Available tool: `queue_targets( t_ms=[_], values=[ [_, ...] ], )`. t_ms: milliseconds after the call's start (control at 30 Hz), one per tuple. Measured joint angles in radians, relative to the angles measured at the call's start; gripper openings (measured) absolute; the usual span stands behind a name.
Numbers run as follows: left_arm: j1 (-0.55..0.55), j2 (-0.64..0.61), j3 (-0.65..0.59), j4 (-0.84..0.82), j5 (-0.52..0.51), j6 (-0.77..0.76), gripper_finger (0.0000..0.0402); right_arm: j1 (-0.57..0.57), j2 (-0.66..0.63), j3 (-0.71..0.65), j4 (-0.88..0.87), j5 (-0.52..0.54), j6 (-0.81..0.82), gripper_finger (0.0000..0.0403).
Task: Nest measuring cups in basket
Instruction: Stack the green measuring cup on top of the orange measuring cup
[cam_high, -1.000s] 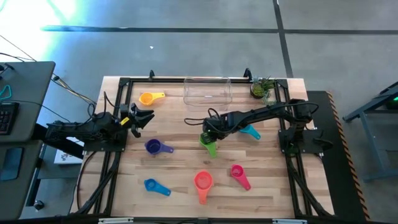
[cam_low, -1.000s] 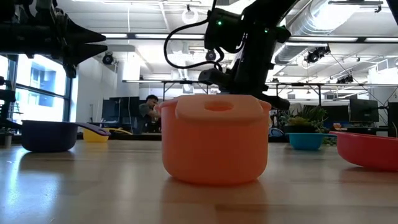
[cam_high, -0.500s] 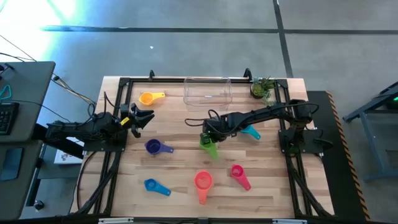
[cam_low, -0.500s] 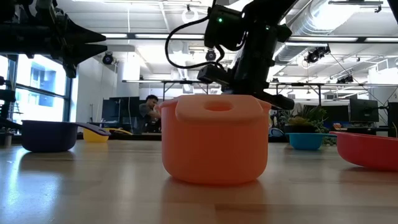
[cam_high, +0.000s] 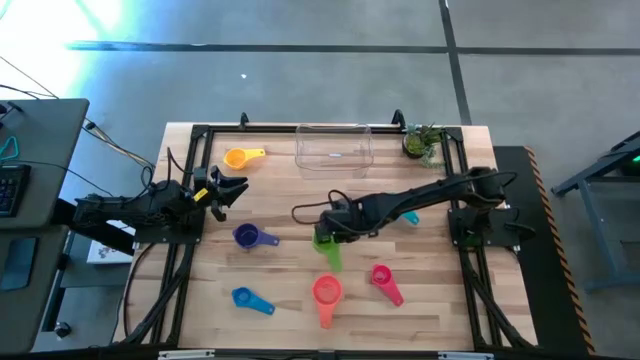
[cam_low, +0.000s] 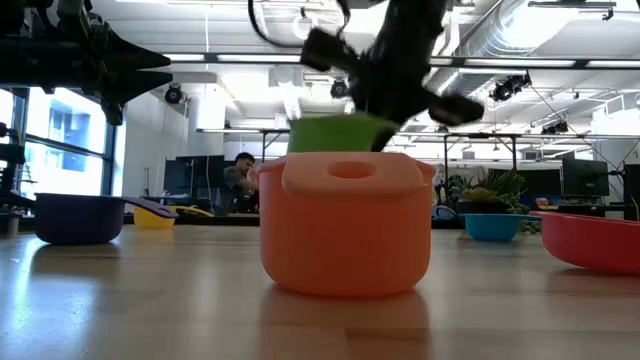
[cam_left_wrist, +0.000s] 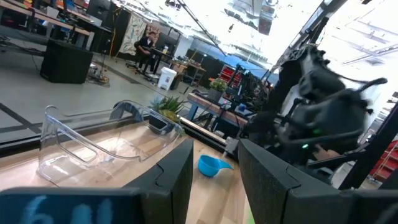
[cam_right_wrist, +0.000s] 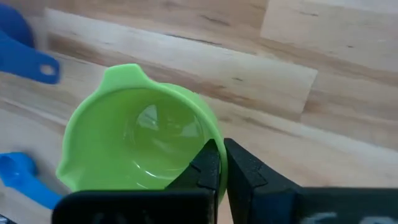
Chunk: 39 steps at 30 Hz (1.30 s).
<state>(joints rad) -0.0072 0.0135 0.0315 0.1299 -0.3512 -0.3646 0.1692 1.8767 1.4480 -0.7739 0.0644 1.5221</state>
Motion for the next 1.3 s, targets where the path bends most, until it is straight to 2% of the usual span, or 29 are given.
queue_targets(
  t_ms=[167, 300, 767, 967, 1067, 1300],
  values=[
    [0.0, 0.0, 0.0, 0.0, 0.0, 0.0, 0.0117, 0.085, 0.0, 0.123, -0.155, 0.06, 0.167, 0.0003],
    [0.0, 0.0, 0.0, 0.001, 0.0, 0.0, 0.0117, 0.164, -0.001, 0.183, -0.202, 0.127, 0.32, 0.0003],
    [0.0, 0.0, 0.0, 0.003, 0.0, -0.051, 0.0117, 0.337, 0.027, 0.193, -0.2, 0.217, 0.631, 0.0003],
    [0.0, 0.0, 0.0, 0.003, 0.0, -0.051, 0.0117, 0.358, 0.102, 0.191, -0.097, 0.169, 0.652, 0.0003],
    [0.0, 0.0, 0.0, 0.003, 0.0, -0.052, 0.0117, 0.362, 0.122, 0.195, -0.091, 0.135, 0.671, 0.0003],
    [0.0, 0.0, 0.0, 0.002, 0.0, -0.052, 0.0117, 0.355, 0.169, 0.262, -0.111, 0.13, 0.688, 0.0003]
  ],
)
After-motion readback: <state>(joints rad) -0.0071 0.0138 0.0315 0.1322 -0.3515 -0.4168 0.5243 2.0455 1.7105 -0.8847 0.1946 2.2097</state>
